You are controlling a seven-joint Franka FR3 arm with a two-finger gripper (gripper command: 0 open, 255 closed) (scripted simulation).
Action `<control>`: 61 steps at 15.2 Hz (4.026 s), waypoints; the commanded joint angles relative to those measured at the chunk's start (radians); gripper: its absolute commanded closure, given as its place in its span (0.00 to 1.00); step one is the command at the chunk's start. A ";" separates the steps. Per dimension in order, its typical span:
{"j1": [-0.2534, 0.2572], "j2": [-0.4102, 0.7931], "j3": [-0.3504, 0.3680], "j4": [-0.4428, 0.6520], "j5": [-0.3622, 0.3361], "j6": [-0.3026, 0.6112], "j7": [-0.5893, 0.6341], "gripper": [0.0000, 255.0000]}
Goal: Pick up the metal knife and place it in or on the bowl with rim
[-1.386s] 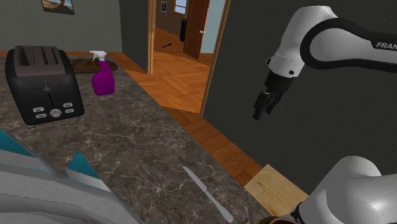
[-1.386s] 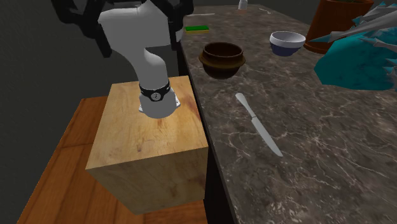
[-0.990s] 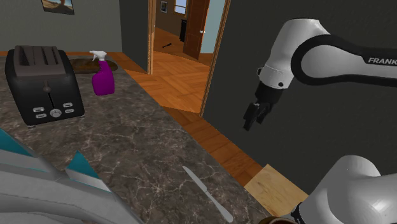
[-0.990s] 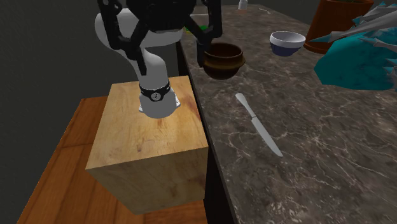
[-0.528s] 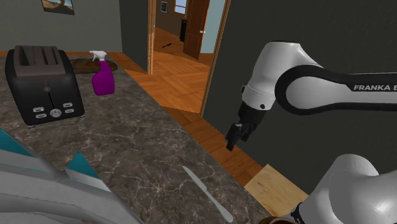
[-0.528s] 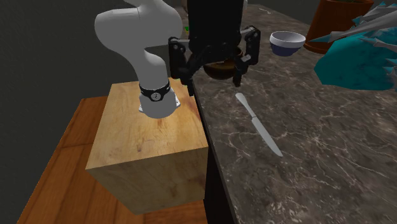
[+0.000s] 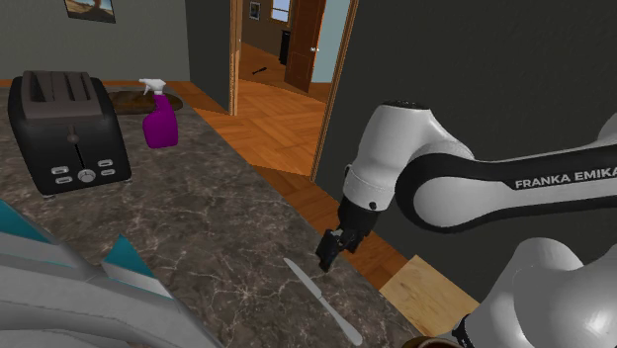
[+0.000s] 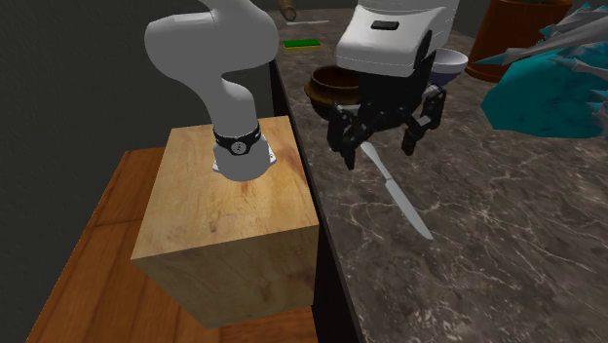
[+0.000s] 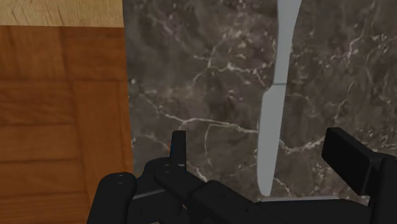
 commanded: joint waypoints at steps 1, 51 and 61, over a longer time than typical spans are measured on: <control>0.017 0.054 0.042 0.002 0.024 0.064 0.034 0.00; 0.022 0.000 0.028 0.154 0.002 -0.132 0.085 1.00; 0.016 -0.027 0.003 0.261 -0.018 -0.266 0.100 1.00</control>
